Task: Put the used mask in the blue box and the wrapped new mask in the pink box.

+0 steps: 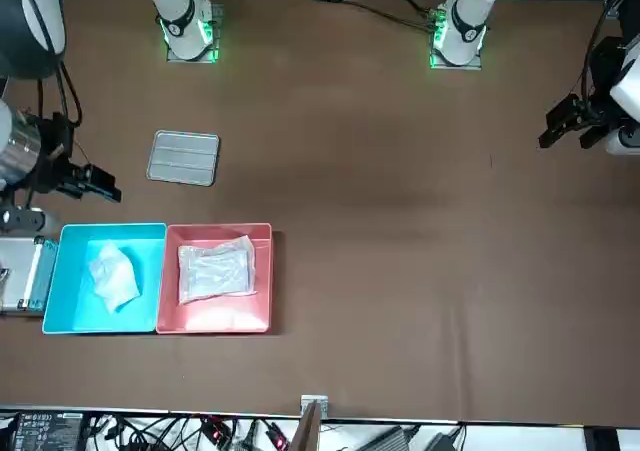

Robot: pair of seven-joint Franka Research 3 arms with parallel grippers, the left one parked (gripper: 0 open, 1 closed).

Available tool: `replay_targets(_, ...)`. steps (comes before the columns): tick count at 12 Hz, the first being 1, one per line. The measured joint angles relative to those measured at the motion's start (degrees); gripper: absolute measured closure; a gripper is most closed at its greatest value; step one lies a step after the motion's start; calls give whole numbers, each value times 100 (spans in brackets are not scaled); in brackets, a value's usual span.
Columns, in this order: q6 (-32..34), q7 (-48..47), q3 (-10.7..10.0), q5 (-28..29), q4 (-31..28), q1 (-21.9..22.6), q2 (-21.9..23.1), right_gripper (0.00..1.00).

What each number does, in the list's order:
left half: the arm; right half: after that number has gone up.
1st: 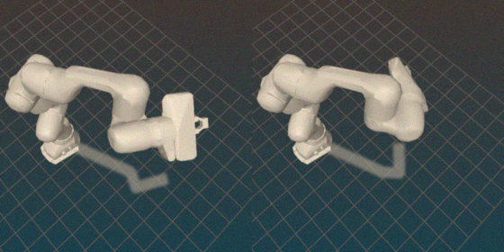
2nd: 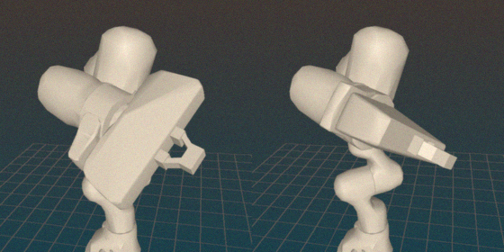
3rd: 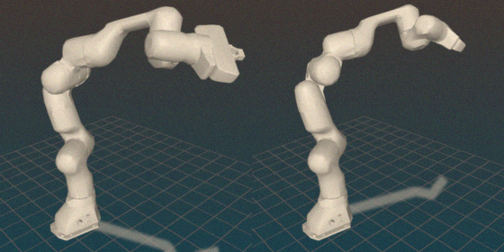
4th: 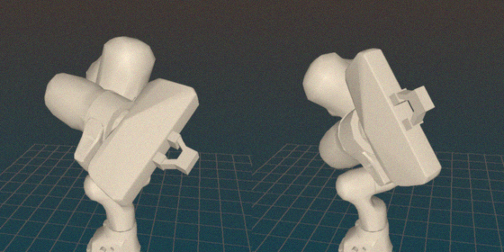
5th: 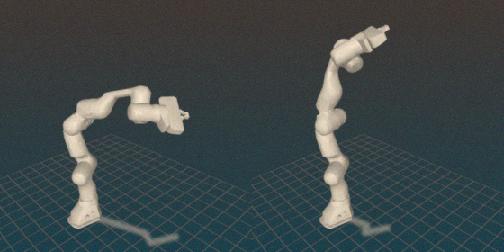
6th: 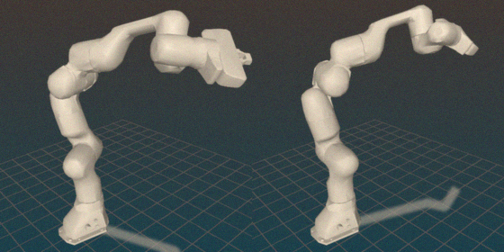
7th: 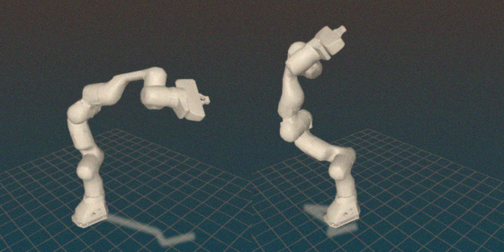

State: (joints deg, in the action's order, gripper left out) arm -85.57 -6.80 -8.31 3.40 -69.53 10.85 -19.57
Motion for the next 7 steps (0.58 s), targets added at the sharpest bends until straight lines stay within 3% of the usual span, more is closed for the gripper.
replay_targets(4, -64, 12, 35, -248, -1062, -167, 917, 0)
replay_targets(7, -89, 187, 386, -253, -1768, -677, 1562, 0)
